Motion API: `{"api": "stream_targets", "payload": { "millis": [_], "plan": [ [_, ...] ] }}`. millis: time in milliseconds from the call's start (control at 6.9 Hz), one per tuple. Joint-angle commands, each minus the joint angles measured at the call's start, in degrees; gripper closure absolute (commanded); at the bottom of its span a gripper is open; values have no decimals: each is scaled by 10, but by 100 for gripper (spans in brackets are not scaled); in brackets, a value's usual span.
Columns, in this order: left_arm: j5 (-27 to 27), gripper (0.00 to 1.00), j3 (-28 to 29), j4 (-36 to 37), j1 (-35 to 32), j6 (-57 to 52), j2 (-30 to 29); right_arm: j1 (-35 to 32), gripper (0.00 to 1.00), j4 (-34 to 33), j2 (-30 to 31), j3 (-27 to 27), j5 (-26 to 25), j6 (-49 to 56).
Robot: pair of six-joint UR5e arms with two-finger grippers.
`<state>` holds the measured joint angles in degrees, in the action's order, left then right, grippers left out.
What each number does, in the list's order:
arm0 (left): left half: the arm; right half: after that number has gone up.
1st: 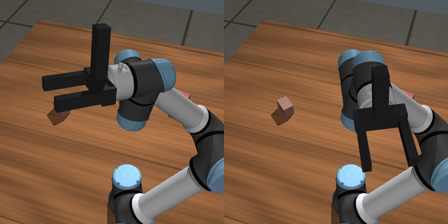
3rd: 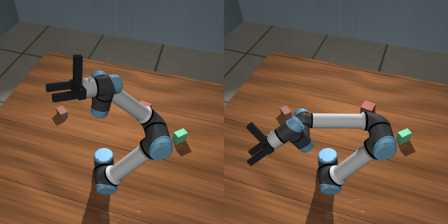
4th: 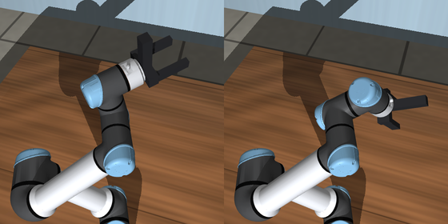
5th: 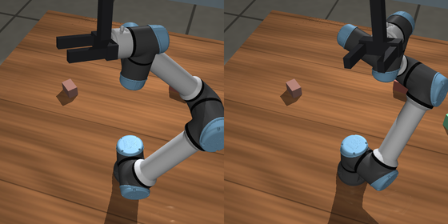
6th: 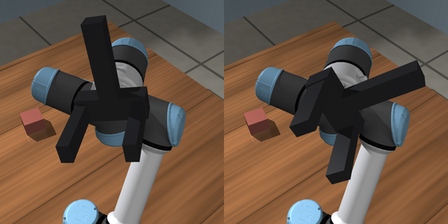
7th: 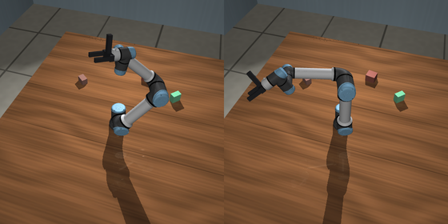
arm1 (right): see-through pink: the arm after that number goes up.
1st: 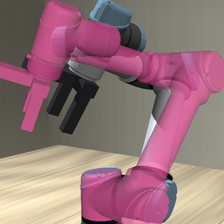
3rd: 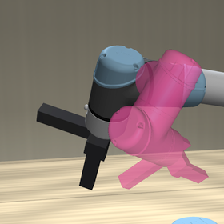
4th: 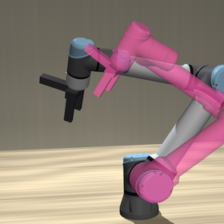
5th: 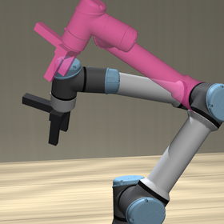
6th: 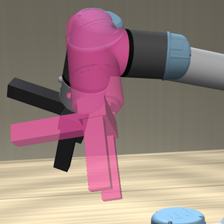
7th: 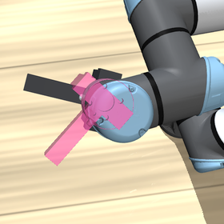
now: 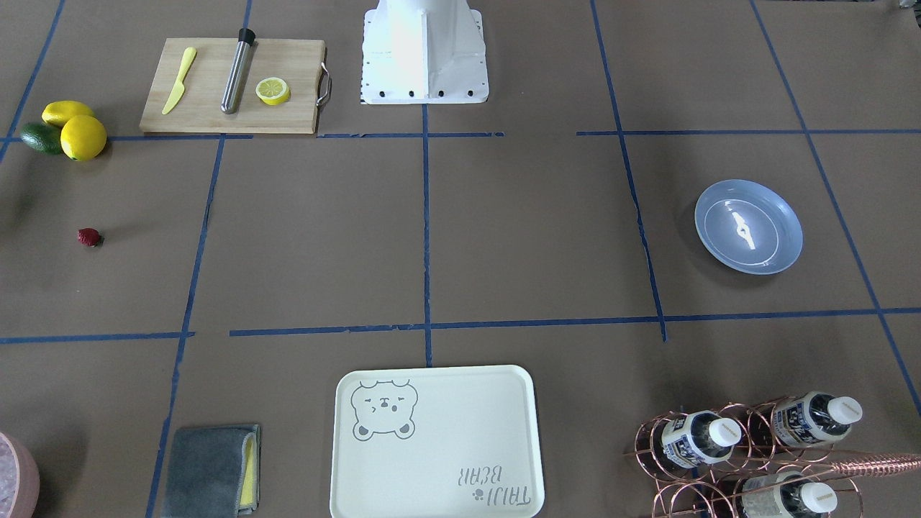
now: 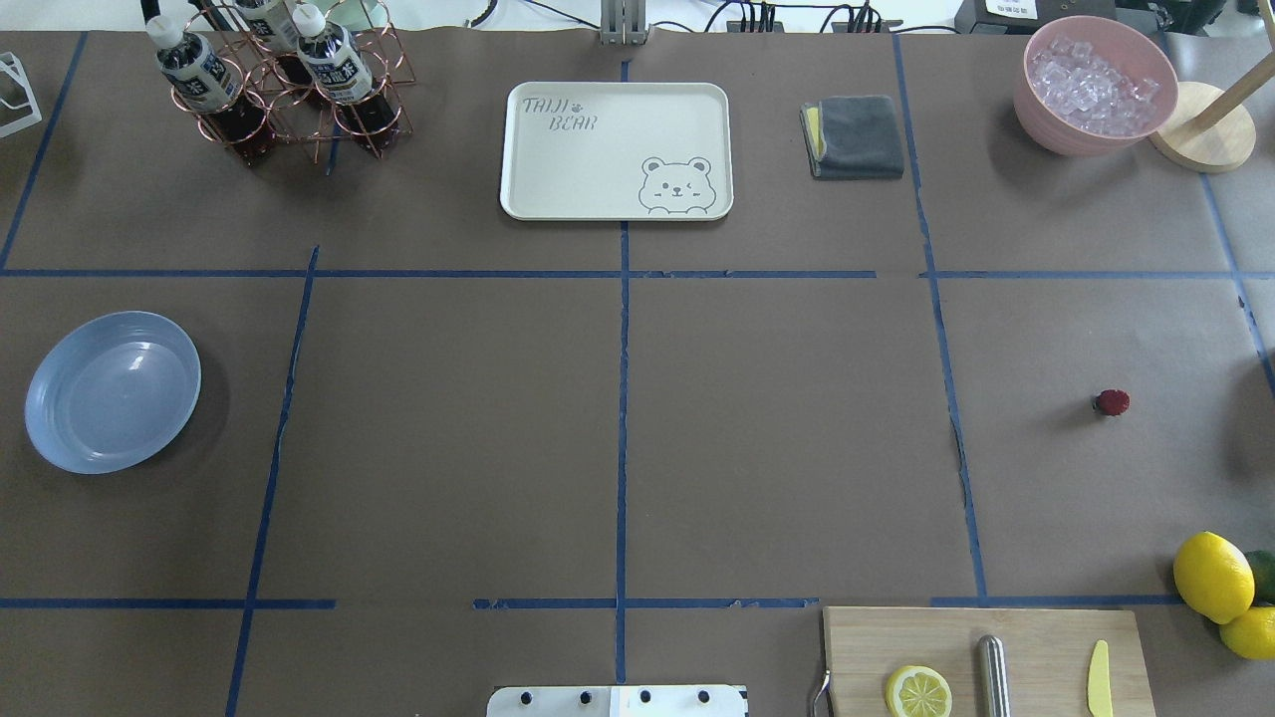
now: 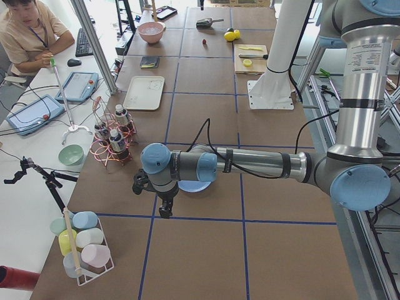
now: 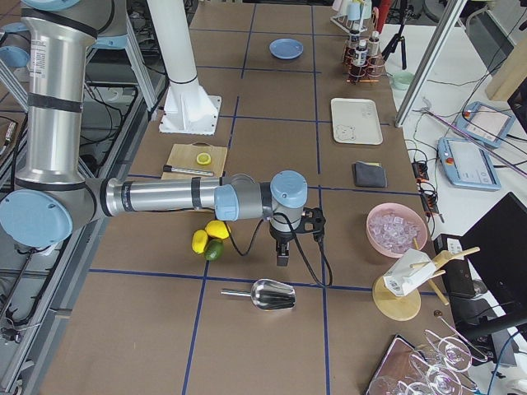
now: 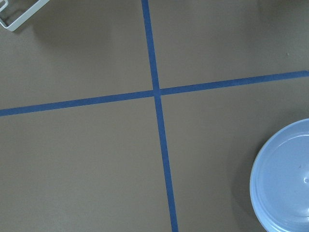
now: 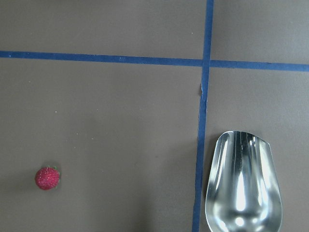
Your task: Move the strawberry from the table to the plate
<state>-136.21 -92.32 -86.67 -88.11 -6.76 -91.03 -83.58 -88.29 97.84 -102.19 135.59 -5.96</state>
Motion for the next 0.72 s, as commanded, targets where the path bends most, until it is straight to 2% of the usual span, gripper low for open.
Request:
{"api": "stream_targets", "payload": {
  "millis": [0, 580],
  "plan": [
    [-6, 0, -22, 4, -3, -3, 8, -3, 0, -24, -5, -4, 3, 23],
    [-5, 0, -48, 5, -3, -1, 4, -4, 0, -46, -5, 1, 19, 59]
  ]
}}
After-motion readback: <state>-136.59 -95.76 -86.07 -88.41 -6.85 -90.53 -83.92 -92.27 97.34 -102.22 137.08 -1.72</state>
